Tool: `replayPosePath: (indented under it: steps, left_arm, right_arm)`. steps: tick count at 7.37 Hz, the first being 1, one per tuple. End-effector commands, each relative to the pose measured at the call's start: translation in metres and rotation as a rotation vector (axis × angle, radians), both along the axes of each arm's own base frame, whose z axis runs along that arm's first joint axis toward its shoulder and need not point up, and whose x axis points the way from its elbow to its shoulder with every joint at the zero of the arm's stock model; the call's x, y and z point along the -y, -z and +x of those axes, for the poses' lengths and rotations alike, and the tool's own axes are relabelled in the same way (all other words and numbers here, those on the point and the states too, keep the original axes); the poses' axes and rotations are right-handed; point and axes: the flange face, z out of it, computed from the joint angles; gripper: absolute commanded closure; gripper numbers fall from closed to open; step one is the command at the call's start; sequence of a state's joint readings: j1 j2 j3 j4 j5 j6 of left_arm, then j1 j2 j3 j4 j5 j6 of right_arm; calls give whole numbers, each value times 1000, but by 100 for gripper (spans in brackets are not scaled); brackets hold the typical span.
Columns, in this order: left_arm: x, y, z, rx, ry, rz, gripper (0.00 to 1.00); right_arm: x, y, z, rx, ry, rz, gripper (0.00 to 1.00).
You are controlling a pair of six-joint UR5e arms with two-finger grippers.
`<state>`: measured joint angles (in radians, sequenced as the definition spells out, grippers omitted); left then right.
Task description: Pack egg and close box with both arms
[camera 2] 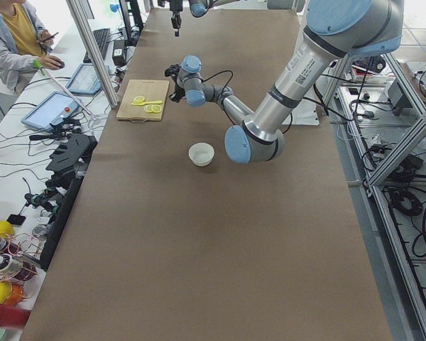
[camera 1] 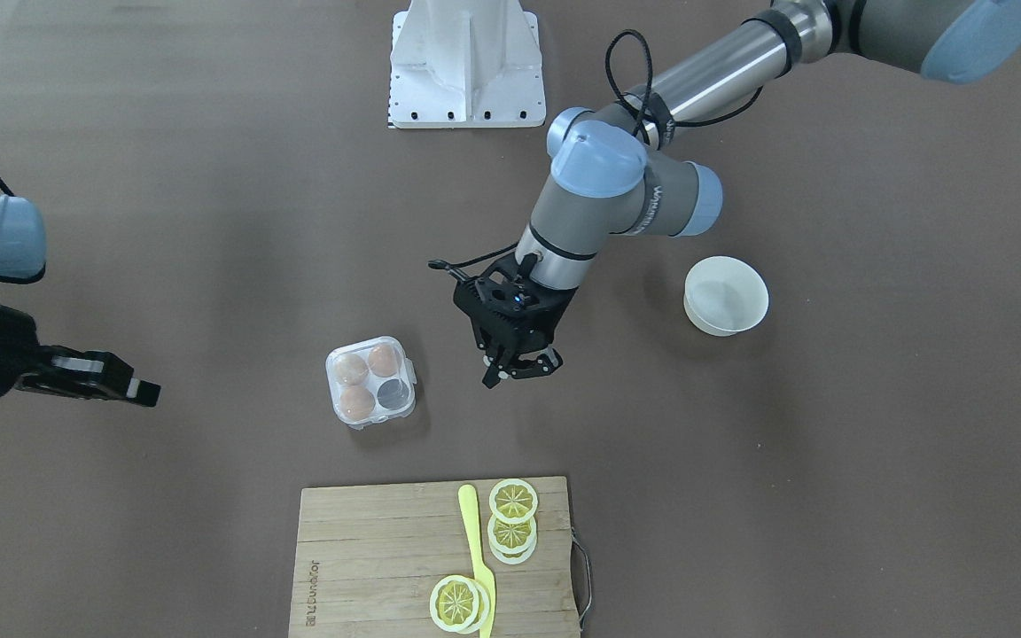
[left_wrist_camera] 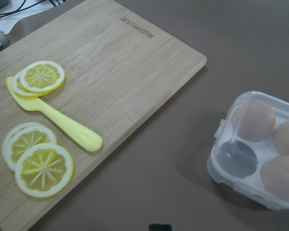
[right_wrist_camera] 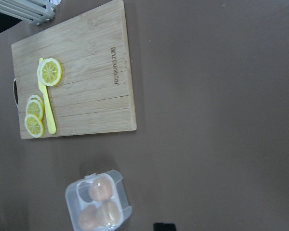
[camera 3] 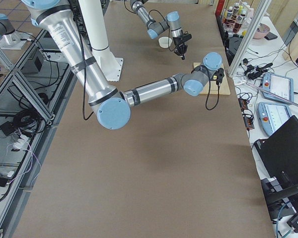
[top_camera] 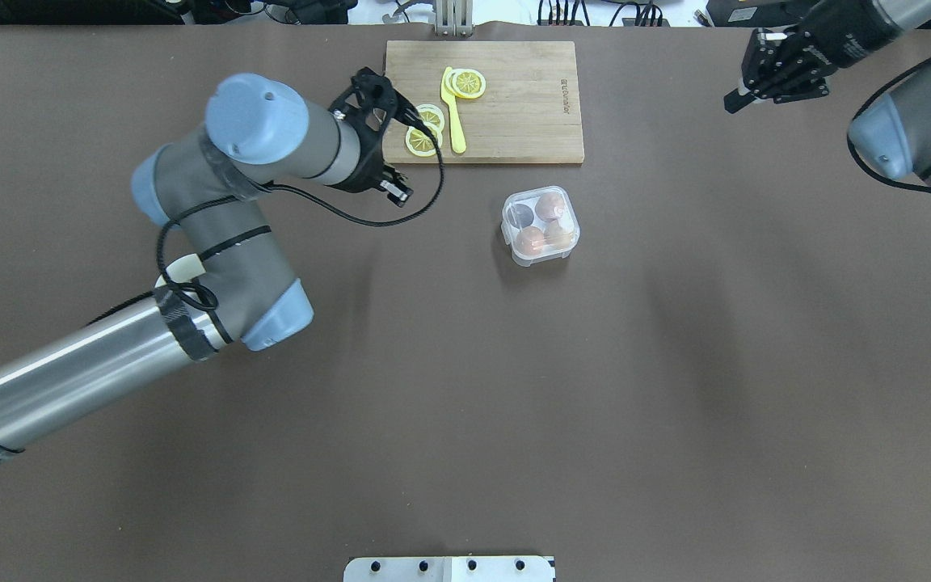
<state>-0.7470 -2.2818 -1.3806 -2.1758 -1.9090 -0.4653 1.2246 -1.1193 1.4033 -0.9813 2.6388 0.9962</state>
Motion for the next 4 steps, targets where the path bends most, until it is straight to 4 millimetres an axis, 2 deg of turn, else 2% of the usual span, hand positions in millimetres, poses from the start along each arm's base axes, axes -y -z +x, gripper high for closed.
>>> replayPosePath:
  steps: [1,2,3,4]
  left_arm:
    - [59,-37,-125,30,8,-230,100]
    - [76,-53,-179,56,55,-331,100]
    - [83,-83,-226,57,82,-413,100]
    - [83,-125,-280,24,89,-501,100]
  right_arm:
    - [-24,-76,50,-89,-25,112,100]
    - [-38,-126,61,-192,-24,188,100]
    - [-54,-171,86,-280,-23,237,100]
    - [-71,-208,110,-364,-18,279,100]
